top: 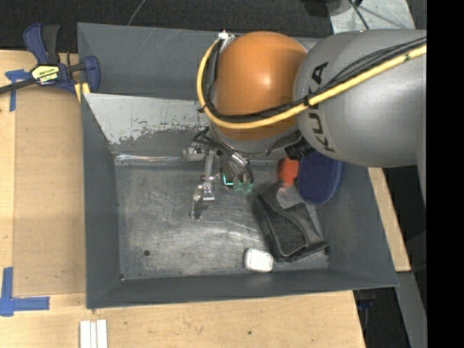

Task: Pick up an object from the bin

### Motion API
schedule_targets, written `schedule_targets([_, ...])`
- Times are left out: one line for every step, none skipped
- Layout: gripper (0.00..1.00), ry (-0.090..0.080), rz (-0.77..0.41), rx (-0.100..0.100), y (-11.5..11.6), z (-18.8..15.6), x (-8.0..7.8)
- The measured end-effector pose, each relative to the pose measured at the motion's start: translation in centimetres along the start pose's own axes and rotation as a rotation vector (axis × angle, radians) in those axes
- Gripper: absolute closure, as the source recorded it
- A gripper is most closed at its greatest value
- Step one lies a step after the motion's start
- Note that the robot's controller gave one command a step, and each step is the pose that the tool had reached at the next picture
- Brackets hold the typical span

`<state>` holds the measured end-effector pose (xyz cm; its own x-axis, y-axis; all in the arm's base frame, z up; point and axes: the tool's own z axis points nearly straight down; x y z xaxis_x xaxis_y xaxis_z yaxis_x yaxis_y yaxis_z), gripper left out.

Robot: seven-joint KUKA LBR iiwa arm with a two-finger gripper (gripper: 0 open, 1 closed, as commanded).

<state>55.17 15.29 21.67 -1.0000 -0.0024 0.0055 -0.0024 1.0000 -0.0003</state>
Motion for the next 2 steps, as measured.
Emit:
schedule_targets([0.00,-0.015,0.076,-0.004,3.4,14.6,4.4])
schedule_targets([0.00,-0.018,0.098,-0.006,-3.9,14.3,5.5])
